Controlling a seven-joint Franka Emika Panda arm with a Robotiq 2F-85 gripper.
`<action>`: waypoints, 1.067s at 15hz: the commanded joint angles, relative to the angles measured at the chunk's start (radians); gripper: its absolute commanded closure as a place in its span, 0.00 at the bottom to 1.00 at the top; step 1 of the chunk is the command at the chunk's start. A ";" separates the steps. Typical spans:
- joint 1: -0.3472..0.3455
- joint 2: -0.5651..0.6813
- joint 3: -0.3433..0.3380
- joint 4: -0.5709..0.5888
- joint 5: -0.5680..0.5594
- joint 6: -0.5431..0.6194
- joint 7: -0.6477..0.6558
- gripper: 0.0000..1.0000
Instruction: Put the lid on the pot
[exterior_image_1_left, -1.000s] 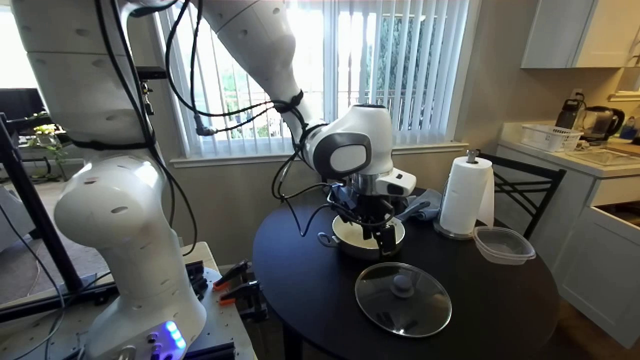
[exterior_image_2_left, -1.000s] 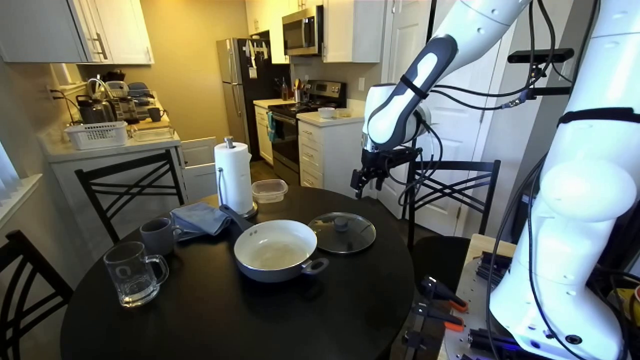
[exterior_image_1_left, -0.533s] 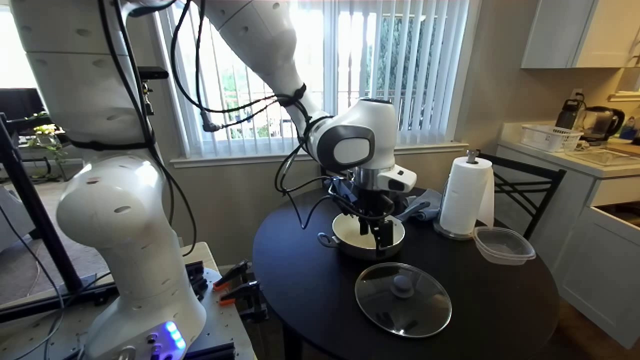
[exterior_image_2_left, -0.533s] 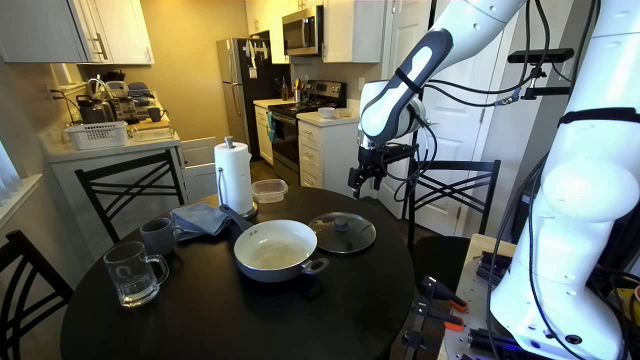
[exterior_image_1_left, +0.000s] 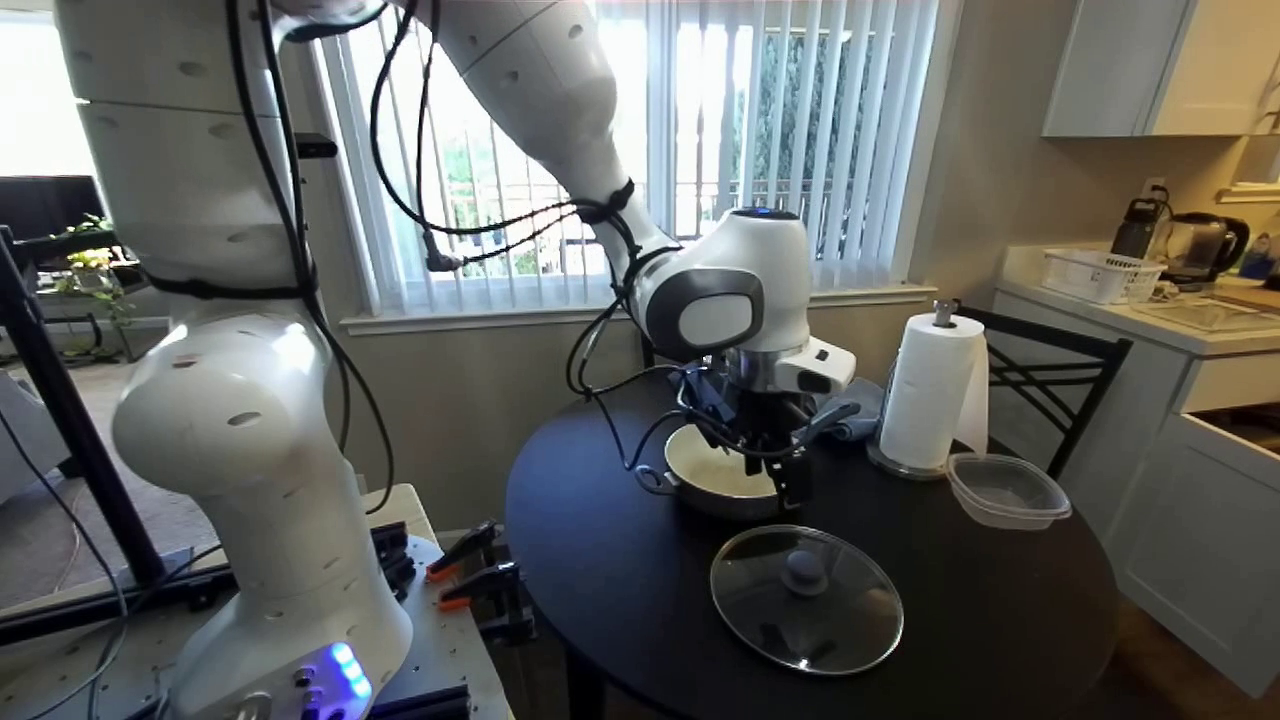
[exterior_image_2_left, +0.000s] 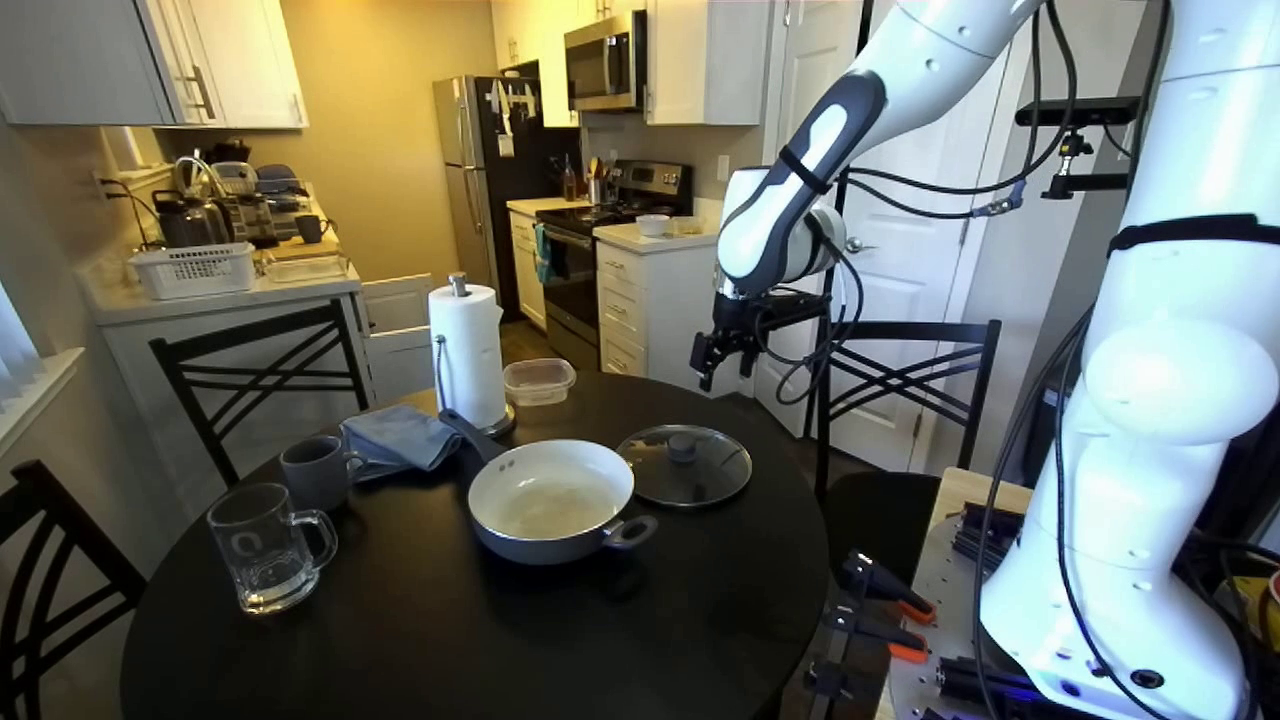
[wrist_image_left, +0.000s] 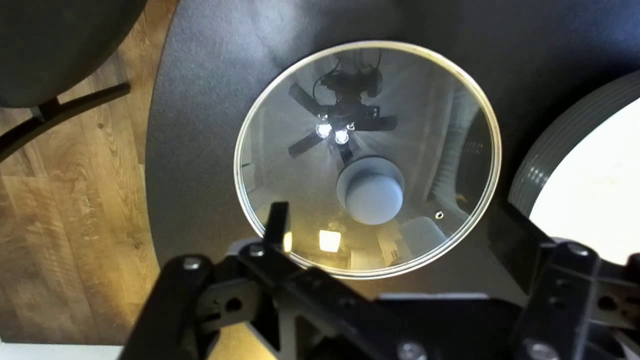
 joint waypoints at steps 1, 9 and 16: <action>-0.042 0.193 0.029 0.126 0.196 0.096 -0.227 0.00; -0.072 0.530 0.061 0.455 0.117 -0.057 -0.245 0.00; -0.049 0.630 0.057 0.628 0.046 -0.225 -0.217 0.00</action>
